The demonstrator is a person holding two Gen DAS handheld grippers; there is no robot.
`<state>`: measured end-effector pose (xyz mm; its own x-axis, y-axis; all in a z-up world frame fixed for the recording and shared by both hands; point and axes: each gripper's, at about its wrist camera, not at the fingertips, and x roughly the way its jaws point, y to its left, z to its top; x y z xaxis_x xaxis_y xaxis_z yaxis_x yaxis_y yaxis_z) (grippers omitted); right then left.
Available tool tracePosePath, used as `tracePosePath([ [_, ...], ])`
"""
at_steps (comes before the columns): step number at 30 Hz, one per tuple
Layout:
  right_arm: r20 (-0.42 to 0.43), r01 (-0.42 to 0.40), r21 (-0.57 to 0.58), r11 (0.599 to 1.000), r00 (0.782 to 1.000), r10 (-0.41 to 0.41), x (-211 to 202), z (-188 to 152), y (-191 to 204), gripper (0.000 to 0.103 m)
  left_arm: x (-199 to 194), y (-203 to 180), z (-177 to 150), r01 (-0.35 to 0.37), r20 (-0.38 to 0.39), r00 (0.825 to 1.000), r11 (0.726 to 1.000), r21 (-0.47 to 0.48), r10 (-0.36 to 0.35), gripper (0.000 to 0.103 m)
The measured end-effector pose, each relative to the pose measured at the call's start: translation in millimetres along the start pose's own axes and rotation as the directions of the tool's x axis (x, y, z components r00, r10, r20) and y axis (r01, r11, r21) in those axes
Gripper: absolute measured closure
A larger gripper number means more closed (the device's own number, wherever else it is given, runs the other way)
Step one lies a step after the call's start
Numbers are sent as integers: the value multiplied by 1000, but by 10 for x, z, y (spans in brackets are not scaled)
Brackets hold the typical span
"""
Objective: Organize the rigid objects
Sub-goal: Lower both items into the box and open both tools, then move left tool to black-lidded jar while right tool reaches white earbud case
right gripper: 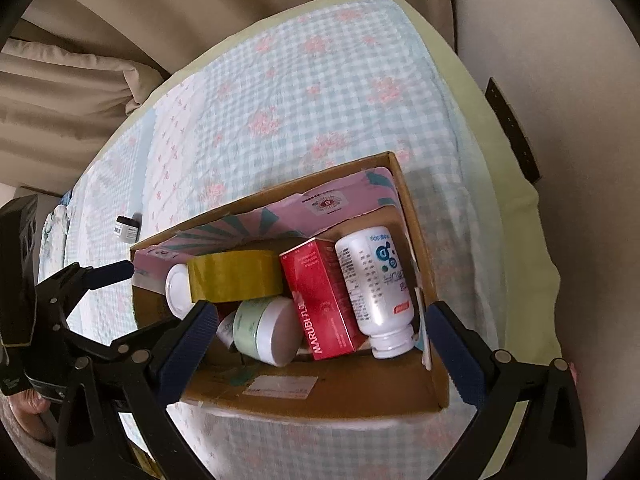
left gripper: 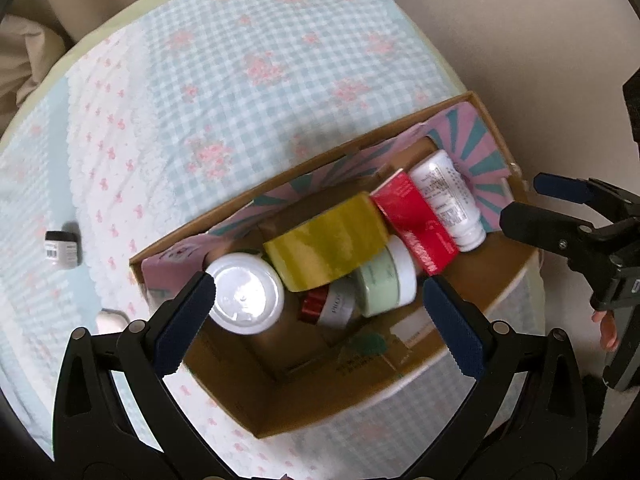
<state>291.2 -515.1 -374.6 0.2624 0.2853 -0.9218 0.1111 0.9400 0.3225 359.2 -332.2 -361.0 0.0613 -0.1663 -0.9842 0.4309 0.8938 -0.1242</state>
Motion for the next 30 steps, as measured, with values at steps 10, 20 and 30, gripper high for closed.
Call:
tracePosePath([
  [10, 30, 73, -26, 997, 997, -72, -484, -165, 150, 0, -644, 28, -238, -6, 89, 996, 1000, -7, 6, 0],
  [20, 144, 205, -191, 960, 973, -179, -1226, -496, 924, 0, -1640, 391, -887, -13, 239, 971, 999, -33, 20, 0],
  [30, 353, 247, -161, 955, 918, -178, -1724, -1098, 2063, 0, -2485, 1394, -1624, -138, 352, 924, 989, -58, 150, 0],
])
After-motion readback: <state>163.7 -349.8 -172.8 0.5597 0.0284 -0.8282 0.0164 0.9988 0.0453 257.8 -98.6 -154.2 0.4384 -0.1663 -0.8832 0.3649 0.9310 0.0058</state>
